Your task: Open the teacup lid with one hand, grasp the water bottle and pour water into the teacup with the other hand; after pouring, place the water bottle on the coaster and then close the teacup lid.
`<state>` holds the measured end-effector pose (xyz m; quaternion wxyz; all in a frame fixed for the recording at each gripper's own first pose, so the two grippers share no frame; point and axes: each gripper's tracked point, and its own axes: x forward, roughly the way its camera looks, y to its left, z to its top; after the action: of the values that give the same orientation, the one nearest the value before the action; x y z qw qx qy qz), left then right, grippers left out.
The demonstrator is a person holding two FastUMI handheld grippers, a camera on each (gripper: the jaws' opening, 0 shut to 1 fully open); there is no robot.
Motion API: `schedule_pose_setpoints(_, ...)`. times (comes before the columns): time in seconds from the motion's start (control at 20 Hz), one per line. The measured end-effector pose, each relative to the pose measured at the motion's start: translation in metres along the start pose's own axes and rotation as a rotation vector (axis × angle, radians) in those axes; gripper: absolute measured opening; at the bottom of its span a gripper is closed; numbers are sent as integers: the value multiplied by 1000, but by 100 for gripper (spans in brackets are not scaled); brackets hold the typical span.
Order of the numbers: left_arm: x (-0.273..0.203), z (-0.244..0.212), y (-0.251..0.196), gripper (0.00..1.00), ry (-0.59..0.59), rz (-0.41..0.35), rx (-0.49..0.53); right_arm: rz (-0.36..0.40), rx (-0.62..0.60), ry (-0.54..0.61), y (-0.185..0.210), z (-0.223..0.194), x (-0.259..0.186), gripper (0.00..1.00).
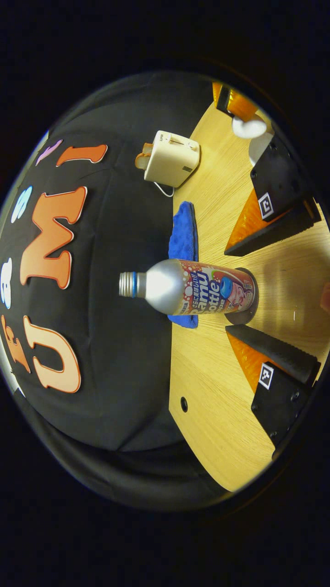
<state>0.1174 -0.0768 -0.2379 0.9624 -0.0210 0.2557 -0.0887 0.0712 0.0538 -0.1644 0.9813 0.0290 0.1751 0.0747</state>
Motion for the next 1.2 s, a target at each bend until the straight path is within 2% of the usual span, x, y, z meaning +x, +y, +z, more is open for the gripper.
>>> schedule_pose_setpoints(0.1, -12, 3, 4, 100, -18, 4, 1, 4, 0, 16, 3, -5, 4, 21)
schedule_pose_setpoints(0.45, -44, 19, 10, 94, -89, 18, 16, 3, -10, 58, 8, -24, 14, 21)
schedule_pose_setpoints(0.5, -47, 21, 12, 98, -99, 23, 15, -2, -17, 62, 7, -27, 16, 21)
schedule_pose_setpoints(0.7, -56, 19, 14, 98, -116, 33, 19, -12, -44, 55, 9, -33, 19, 21)
schedule_pose_setpoints(0.75, -57, 18, 14, 94, -116, 33, 17, -11, -46, 54, 8, -34, 19, 21)
schedule_pose_setpoints(0.8, -58, 18, 14, 98, -114, 33, 14, -12, -45, 52, 8, -34, 19, 21)
schedule_pose_setpoints(0.9, -62, 21, 12, 98, -121, 34, 9, -5, -43, 53, 8, -35, 20, 22)
schedule_pose_setpoints(1.05, -69, 25, 12, 98, -135, 38, 3, -11, -49, 57, 6, -35, 20, 28)
schedule_pose_setpoints(1.1, -72, 29, 12, 98, -144, 41, 4, -20, -54, 53, 5, -34, 18, 38)
schedule_pose_setpoints(1.2, -81, 37, 12, 98, -166, 44, 6, -26, -63, 31, 5, -25, 11, 51)
